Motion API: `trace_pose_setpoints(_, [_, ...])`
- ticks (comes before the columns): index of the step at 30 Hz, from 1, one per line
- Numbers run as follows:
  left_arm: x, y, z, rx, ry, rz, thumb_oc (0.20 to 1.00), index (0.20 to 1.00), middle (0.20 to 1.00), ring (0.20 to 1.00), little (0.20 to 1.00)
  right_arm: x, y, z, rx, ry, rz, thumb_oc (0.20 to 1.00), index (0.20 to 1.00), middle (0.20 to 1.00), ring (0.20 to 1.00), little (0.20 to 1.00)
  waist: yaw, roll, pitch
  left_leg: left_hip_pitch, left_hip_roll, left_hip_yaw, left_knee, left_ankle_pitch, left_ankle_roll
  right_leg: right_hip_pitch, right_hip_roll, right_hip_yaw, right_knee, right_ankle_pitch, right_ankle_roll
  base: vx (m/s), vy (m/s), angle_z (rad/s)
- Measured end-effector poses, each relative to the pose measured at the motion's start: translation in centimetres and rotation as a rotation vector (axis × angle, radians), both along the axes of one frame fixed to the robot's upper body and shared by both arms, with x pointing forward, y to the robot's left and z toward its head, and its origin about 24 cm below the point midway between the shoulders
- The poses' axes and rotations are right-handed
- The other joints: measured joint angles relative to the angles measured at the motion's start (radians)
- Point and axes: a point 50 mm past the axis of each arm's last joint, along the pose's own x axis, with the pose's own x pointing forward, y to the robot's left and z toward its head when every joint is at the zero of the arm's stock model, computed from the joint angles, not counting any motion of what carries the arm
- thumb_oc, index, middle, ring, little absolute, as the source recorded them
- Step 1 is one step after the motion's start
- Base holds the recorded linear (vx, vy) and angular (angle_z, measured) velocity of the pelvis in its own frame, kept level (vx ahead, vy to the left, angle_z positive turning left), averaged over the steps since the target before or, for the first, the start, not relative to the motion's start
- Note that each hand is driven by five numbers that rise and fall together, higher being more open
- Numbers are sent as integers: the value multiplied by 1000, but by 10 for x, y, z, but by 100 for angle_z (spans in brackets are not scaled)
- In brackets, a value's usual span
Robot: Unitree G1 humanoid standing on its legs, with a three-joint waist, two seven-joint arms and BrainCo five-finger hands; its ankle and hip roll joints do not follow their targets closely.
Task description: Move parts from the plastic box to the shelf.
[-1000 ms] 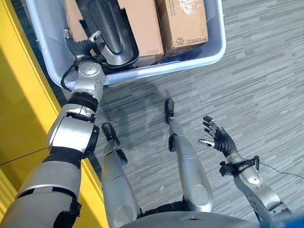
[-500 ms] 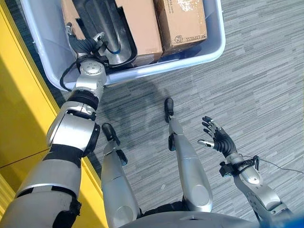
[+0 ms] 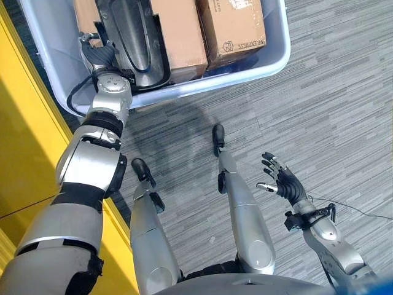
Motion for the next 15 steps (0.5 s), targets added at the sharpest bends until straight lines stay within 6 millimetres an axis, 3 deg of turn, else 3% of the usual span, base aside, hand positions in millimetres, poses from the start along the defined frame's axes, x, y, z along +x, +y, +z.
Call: trace_pose_setpoints(15, [0,-1,-5,25,36,-1,200,200,200,200,200,-5,-1,-4,2,21,11,1000,1000,1000,1000,1000,0,1,-8,4,0,-1,5,0,-1,2,-1,1,12,3,-4,0,0,0])
